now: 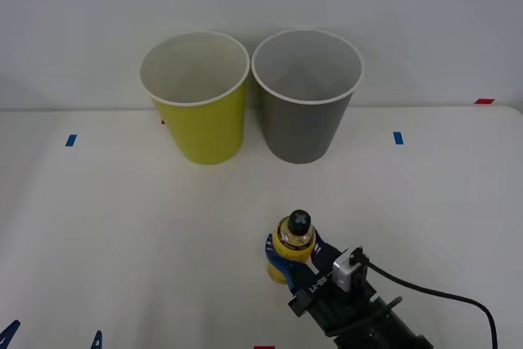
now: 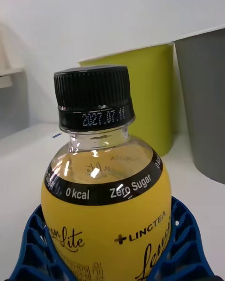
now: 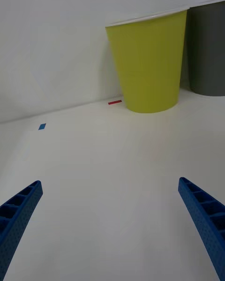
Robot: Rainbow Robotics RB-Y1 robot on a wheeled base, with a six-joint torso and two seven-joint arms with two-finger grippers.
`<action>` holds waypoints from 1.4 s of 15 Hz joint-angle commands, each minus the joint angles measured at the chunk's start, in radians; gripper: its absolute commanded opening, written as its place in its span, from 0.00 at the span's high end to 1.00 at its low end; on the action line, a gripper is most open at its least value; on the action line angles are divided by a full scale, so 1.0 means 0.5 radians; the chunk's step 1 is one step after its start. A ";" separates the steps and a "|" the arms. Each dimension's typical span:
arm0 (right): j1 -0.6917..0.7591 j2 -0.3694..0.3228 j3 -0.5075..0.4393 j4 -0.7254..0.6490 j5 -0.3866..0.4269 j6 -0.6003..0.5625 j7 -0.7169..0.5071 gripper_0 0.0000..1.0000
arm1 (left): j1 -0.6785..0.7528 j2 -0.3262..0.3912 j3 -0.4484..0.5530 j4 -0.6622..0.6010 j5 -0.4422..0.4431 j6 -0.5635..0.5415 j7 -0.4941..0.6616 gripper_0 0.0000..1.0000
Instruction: Put cans in the gray bin and PET bottles in the light green bin.
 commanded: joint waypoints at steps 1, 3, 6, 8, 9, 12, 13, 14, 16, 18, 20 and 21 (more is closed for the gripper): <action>0.092 -0.032 -0.169 -0.352 -0.060 0.402 0.001 0.93 | 0.000 0.000 0.000 0.000 0.000 0.000 0.000 0.00; 0.126 -0.056 -0.280 -0.551 -0.152 0.629 0.004 0.93 | 0.000 0.000 0.000 0.000 0.000 0.000 0.000 0.00; 0.111 -0.099 -0.427 -0.772 -0.327 0.878 0.013 0.93 | 0.000 0.000 0.000 0.000 0.000 0.000 0.000 0.00; 0.056 -0.157 -0.513 -0.895 -0.490 1.007 0.013 0.94 | 0.000 0.000 0.000 0.000 0.000 0.000 0.000 0.00; 0.007 -0.188 -0.522 -0.910 -0.597 1.007 0.026 0.94 | 0.000 0.000 0.000 0.000 0.000 0.000 0.000 0.00; -0.144 -0.188 -0.581 -0.910 -0.705 1.007 0.063 0.95 | 0.000 0.000 0.000 0.000 0.000 0.000 0.000 0.00; -0.190 -0.170 -0.596 -0.910 -0.723 1.007 0.072 0.96 | 0.000 0.000 0.000 0.000 0.000 0.000 0.000 0.00; -0.224 -0.151 -0.611 -0.910 -0.738 1.013 0.084 0.96 | 0.000 0.000 0.000 0.000 0.000 0.000 0.000 0.00; -0.294 -0.114 -0.648 -0.919 -0.766 1.074 0.112 0.97 | 0.000 0.000 0.000 0.000 0.000 0.000 0.000 0.00; -0.312 -0.026 -0.795 -1.030 -0.778 1.366 0.127 0.97 | 0.000 0.000 0.000 0.000 0.000 0.000 0.000 0.00; -0.368 0.094 -0.936 -1.110 -0.778 1.660 0.124 0.97 | 0.000 0.000 0.000 0.000 0.000 0.000 0.000 0.00; -0.417 0.140 -0.958 -1.113 -0.778 1.731 0.115 0.97 | 0.000 0.000 0.000 0.000 0.000 0.000 0.000 0.00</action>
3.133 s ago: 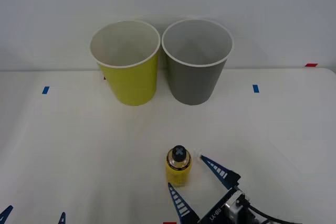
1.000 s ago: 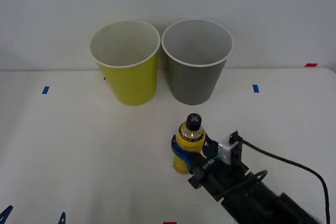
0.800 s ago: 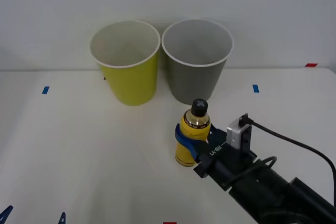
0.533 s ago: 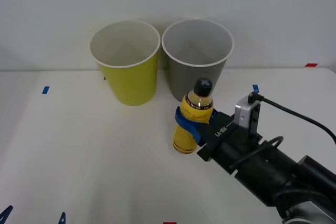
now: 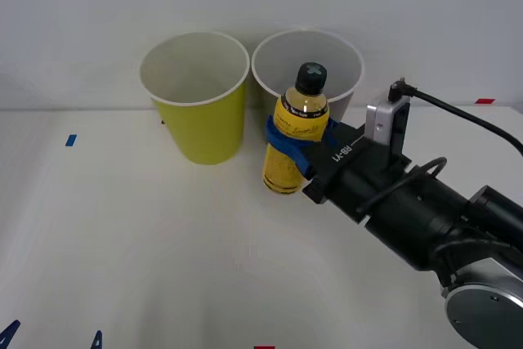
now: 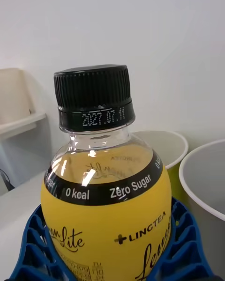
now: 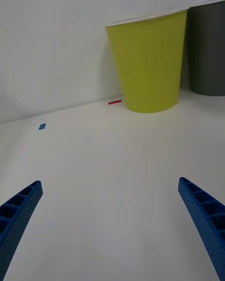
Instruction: Put cans in the gray bin and PET bottles in the light green bin.
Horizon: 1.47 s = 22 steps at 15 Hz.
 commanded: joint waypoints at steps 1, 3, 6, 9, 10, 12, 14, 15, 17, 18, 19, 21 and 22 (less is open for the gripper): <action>-0.161 0.215 -0.171 -0.075 0.008 0.370 -0.024 0.98 | 0.000 0.000 0.000 0.000 0.000 0.000 0.000 0.00; -0.259 0.319 -0.236 -0.081 0.082 0.551 -0.043 0.97 | 0.000 0.000 0.000 0.000 0.000 0.000 0.000 0.00; -0.413 0.460 -0.257 -0.096 0.309 0.772 -0.257 0.98 | 0.000 0.000 0.000 0.000 0.000 0.000 0.000 0.00; -0.590 0.586 -0.251 -0.096 0.496 0.956 -0.454 0.99 | 0.000 0.000 0.000 0.000 0.000 0.000 0.000 0.00; -0.649 0.608 -0.236 -0.093 0.558 1.005 -0.524 0.99 | 0.000 0.000 0.000 0.000 0.000 0.000 0.000 0.00; -0.796 0.638 -0.196 -0.093 0.723 1.112 -0.733 0.99 | 0.000 0.000 0.000 0.000 0.000 0.000 0.000 0.00; -0.931 0.657 -0.119 -0.032 0.904 1.131 -0.889 0.99 | 0.000 0.000 0.000 0.000 0.000 0.000 0.000 0.00; -1.011 0.657 -0.064 0.048 1.021 1.121 -0.978 0.99 | 0.000 0.000 0.000 0.000 0.000 0.000 0.000 0.00; -1.115 0.669 -0.036 0.214 1.076 1.029 -1.086 0.99 | 0.000 0.000 0.000 0.000 0.000 0.000 0.000 0.00; -1.176 0.684 -0.036 0.324 1.079 0.974 -1.086 0.99 | 0.000 0.000 0.000 0.000 0.000 0.000 0.000 0.00; -1.241 0.709 -0.036 0.429 1.085 0.925 -1.086 0.99 | 0.000 0.000 0.000 0.000 0.000 0.000 0.000 0.00; -1.336 0.767 -0.036 0.594 1.128 0.867 -1.092 0.99 | 0.000 0.000 0.000 0.000 0.000 0.000 0.000 0.00; -1.407 0.801 -0.039 0.698 1.147 0.845 -1.092 0.99 | 0.000 0.000 0.000 0.000 0.000 0.000 0.000 0.00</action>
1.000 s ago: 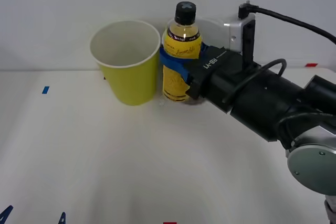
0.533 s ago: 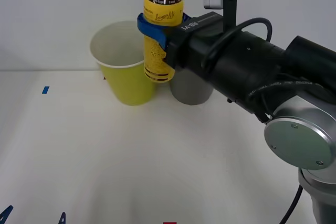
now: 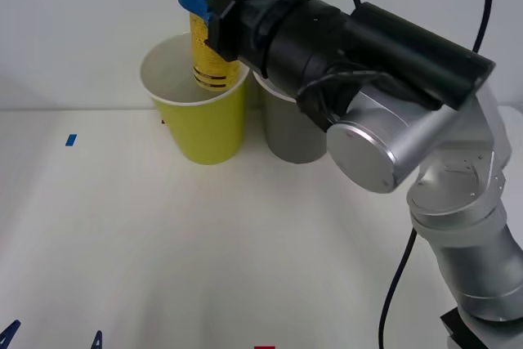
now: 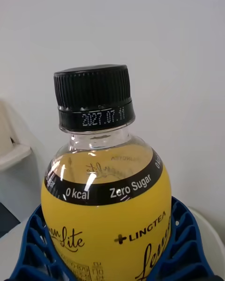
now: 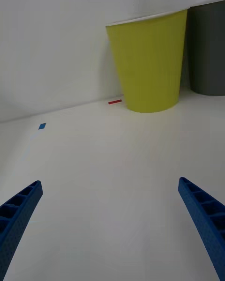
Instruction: Put cans in the gray bin and PET bottles in the light green bin.
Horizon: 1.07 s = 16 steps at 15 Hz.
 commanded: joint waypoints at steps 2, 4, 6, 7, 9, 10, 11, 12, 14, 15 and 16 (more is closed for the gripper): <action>-0.205 0.123 0.001 0.344 0.107 -0.120 0.014 0.99 | 0.000 0.000 0.000 0.000 0.000 0.000 0.000 0.00; -0.297 0.163 0.001 0.503 0.122 -0.163 0.017 1.00 | 0.000 0.000 0.000 0.000 0.000 0.000 0.000 0.00; -0.395 0.191 0.007 0.651 0.122 -0.181 0.017 1.00 | 0.000 0.000 0.000 0.000 0.000 0.000 0.000 0.00; -0.447 0.197 0.022 0.730 0.125 -0.209 0.011 1.00 | 0.000 0.000 0.000 0.000 0.000 0.000 0.000 0.00; -0.536 0.206 0.047 0.921 0.125 -0.350 0.008 1.00 | 0.000 0.000 0.000 0.000 0.000 0.000 0.000 0.00; -0.552 0.209 0.050 0.967 0.128 -0.396 0.014 1.00 | 0.000 0.000 0.000 0.000 0.000 0.000 0.000 0.00; -0.564 0.212 0.056 1.013 0.128 -0.420 0.017 1.00 | 0.000 0.000 0.000 0.000 0.000 0.000 0.000 0.00; -0.582 0.212 0.068 1.037 0.128 -0.420 0.011 1.00 | 0.000 0.000 0.000 0.000 0.000 0.000 0.000 0.00; -0.588 0.209 0.090 1.040 0.153 -0.423 0.004 1.00 | 0.000 0.000 0.000 0.000 0.000 0.000 0.000 0.00; -0.588 0.203 0.096 1.043 0.153 -0.420 0.008 1.00 | 0.000 0.000 0.000 0.000 0.000 0.000 0.000 0.00; -0.592 0.194 0.099 1.043 0.153 -0.423 0.011 1.00 | 0.000 0.000 0.000 0.000 0.000 0.000 0.000 0.00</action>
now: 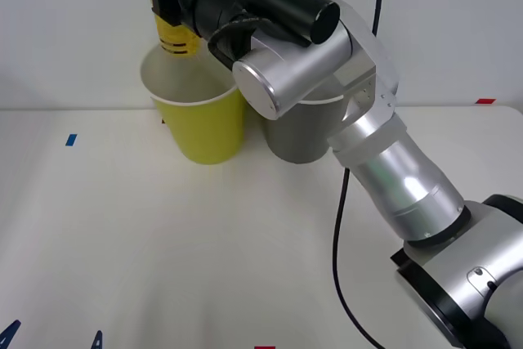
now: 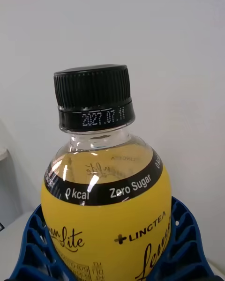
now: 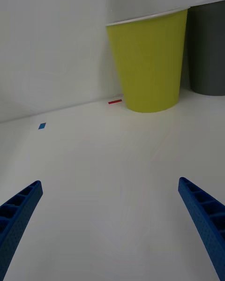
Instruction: Put cans in the gray bin and PET bottles in the light green bin.
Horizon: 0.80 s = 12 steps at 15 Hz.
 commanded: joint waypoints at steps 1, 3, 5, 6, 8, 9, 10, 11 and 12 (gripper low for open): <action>-0.004 -0.025 0.012 0.003 0.004 -0.002 0.001 1.00 | 0.000 0.000 0.000 0.000 0.000 0.000 0.000 0.00; -0.004 -0.040 0.015 0.003 0.007 -0.002 -0.002 1.00 | 0.000 0.000 0.000 0.000 0.000 0.000 0.000 0.00; -0.004 -0.043 0.015 0.003 0.007 -0.002 -0.002 1.00 | 0.000 0.000 0.000 0.000 0.000 0.000 0.000 0.00; -0.004 -0.046 0.012 0.003 0.007 0.001 -0.002 1.00 | 0.000 0.000 0.000 0.000 0.000 0.000 0.000 0.00; -0.004 -0.046 0.012 0.003 0.007 0.001 -0.005 1.00 | 0.000 0.000 0.000 0.000 0.000 0.000 0.000 0.00; -0.004 -0.043 0.012 0.003 0.007 0.001 -0.005 1.00 | 0.000 0.000 0.000 0.000 0.000 0.000 0.000 0.00; -0.004 -0.043 0.012 0.003 0.011 -0.002 -0.008 1.00 | 0.000 0.000 0.000 0.000 0.000 0.000 0.000 0.00; -0.004 -0.046 0.012 0.003 0.014 -0.002 -0.005 1.00 | 0.000 0.000 0.000 0.000 0.000 0.000 0.000 0.00; -0.004 -0.046 0.012 0.003 0.017 -0.002 -0.005 1.00 | 0.000 0.000 0.000 0.000 0.000 0.000 0.000 0.00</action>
